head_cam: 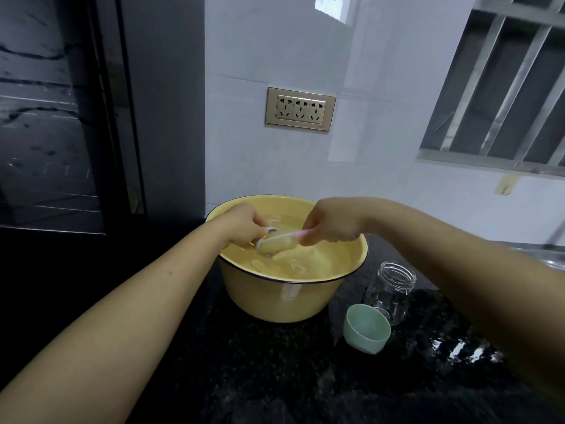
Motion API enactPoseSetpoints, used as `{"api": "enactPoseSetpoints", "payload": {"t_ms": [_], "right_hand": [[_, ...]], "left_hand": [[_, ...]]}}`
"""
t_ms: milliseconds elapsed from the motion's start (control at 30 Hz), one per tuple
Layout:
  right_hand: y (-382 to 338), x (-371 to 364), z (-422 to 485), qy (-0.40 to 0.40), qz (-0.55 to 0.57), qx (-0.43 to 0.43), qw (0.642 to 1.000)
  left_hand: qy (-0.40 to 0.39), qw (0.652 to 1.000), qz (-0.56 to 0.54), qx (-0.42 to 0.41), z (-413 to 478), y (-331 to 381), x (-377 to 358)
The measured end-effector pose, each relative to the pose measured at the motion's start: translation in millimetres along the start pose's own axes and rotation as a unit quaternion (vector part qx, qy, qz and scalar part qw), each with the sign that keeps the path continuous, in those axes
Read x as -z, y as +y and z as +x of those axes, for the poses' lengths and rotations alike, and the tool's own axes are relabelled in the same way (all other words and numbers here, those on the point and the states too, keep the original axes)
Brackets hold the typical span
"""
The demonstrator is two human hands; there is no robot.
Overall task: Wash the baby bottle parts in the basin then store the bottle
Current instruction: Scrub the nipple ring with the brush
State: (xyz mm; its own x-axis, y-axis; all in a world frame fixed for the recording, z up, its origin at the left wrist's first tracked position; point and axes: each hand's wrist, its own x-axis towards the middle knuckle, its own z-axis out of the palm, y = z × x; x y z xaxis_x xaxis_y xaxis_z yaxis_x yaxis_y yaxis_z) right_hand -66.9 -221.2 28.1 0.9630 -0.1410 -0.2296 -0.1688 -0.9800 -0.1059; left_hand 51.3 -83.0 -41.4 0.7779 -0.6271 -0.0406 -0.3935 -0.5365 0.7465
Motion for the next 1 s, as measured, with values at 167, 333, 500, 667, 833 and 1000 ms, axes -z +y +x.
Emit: {"api": "enactPoseSetpoints", "payload": {"t_ms": [167, 333, 500, 667, 833, 1000], "right_hand": [[11, -6, 2, 0.02, -0.021, -0.028, 0.999], [23, -5, -5, -0.005, -0.027, -0.027, 0.999], [48, 9, -15, 0.02, 0.123, -0.033, 0.992], [54, 6, -13, 0.07, 0.061, -0.081, 0.992], [39, -10, -2, 0.093, -0.098, -0.068, 0.989], [29, -23, 8, 0.123, -0.191, -0.042, 0.973]], "left_hand": [[-0.002, 1.0, -0.017, 0.017, 1, 1, 0], [-0.02, 0.999, -0.03, 0.012, -1, 3, -1], [-0.022, 0.999, 0.019, 0.014, 1, 3, 0], [-0.04, 0.996, 0.071, 0.028, 2, 3, -3], [-0.051, 0.986, 0.16, 0.001, -1, 2, -2], [-0.04, 0.987, 0.154, -0.024, 1, 0, -5]]}}
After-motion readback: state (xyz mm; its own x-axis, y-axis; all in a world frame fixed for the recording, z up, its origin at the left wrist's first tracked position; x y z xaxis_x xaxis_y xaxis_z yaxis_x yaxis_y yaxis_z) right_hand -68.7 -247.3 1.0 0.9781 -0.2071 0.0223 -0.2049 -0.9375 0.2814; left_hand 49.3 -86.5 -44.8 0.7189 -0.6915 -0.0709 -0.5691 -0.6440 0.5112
